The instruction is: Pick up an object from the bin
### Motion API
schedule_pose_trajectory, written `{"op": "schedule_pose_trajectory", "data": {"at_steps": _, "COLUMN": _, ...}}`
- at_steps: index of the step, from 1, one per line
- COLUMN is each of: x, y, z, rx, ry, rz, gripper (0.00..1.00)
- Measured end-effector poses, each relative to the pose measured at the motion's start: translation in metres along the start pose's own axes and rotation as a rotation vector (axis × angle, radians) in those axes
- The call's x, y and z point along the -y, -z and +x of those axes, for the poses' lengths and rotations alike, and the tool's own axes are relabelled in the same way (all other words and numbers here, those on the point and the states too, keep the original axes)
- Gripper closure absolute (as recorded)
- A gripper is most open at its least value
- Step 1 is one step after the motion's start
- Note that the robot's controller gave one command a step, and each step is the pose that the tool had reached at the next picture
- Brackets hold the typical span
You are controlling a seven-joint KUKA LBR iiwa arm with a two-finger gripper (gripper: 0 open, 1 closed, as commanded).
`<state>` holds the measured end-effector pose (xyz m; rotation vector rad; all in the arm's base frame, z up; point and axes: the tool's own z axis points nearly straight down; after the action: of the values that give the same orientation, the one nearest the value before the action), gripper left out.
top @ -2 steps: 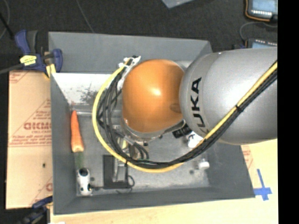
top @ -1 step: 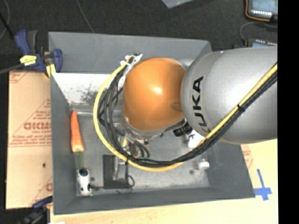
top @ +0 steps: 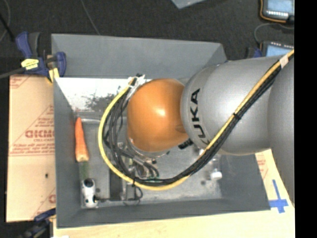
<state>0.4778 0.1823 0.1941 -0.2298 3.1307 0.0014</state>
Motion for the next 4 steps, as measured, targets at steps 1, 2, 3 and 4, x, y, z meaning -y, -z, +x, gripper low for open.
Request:
{"op": "schedule_pose_trajectory", "data": {"at_steps": 1, "x": 0.004, "y": -0.036, "z": 0.007, "rx": -0.003, "ry": 0.135, "rz": 0.0, "gripper": 0.0}}
{"op": "schedule_pose_trajectory", "data": {"at_steps": 2, "x": 0.01, "y": -0.043, "z": -0.002, "rx": 0.003, "ry": 0.412, "rz": -0.001, "gripper": 0.0}}
{"op": "schedule_pose_trajectory", "data": {"at_steps": 3, "x": 0.024, "y": -0.113, "z": -0.015, "rx": 0.005, "ry": 0.745, "rz": 0.001, "gripper": 0.0}}
{"op": "schedule_pose_trajectory", "data": {"at_steps": 4, "x": 0.041, "y": -0.123, "z": -0.016, "rx": 0.007, "ry": 0.321, "rz": -0.002, "gripper": 1.0}}
